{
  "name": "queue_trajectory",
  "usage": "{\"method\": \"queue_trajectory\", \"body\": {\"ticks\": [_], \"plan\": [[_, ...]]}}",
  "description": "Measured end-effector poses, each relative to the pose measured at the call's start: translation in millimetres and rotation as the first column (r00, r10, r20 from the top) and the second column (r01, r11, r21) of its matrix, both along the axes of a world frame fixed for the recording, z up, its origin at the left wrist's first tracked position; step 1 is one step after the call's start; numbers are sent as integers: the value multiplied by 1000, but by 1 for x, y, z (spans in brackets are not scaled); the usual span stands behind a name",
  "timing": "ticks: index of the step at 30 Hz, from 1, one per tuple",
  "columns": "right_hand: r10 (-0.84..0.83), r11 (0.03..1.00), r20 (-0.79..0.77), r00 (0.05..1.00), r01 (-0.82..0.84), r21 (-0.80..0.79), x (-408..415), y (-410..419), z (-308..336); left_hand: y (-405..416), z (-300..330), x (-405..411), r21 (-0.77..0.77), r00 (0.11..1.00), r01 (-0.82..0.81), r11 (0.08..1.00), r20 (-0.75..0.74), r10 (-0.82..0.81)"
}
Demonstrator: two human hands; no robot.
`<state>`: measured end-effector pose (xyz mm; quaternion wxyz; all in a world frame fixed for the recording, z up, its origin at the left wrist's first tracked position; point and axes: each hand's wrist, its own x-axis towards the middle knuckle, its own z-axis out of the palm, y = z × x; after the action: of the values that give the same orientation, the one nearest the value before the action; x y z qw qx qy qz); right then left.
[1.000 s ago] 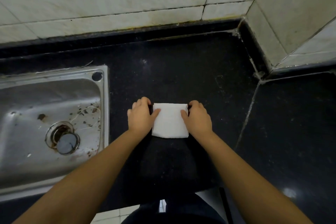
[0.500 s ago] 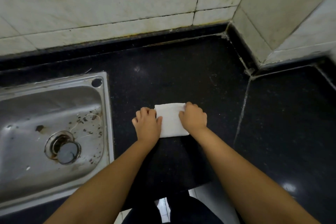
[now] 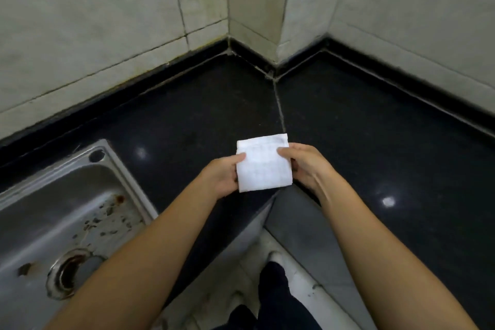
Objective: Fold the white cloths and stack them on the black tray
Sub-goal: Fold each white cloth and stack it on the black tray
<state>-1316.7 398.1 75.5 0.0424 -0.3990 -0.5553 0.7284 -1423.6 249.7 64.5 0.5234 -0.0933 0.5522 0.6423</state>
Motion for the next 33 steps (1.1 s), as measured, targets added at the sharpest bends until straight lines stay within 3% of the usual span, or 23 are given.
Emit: {"method": "queue_trajectory", "body": {"ticks": [3,8,15,21,24,28,33], "plan": [[-164,986,-16,986,164,-10,77,9,7,27,7,47,-12,979,186,983,89,-184],[-438,899,6,899,439,-13,232,16,15,82,13,154,-57,880,475,878,4,-476],[-749,662,10,662,749,26,483,-18,26,141,24,373,-69,525,847,527,-41,-850],[-922,387,24,387,922,-17,706,-68,42,149,41,601,-28,239,970,242,-86,-967],[-955,295,9,296,954,-51,792,-89,50,150,50,696,-18,123,992,126,-119,-985],[-982,187,-22,186,981,-57,878,-99,59,164,57,792,-4,28,1000,29,-129,-991],[-994,65,-93,63,998,-14,971,-72,68,203,73,900,14,-23,1000,-26,-168,-986]]}}
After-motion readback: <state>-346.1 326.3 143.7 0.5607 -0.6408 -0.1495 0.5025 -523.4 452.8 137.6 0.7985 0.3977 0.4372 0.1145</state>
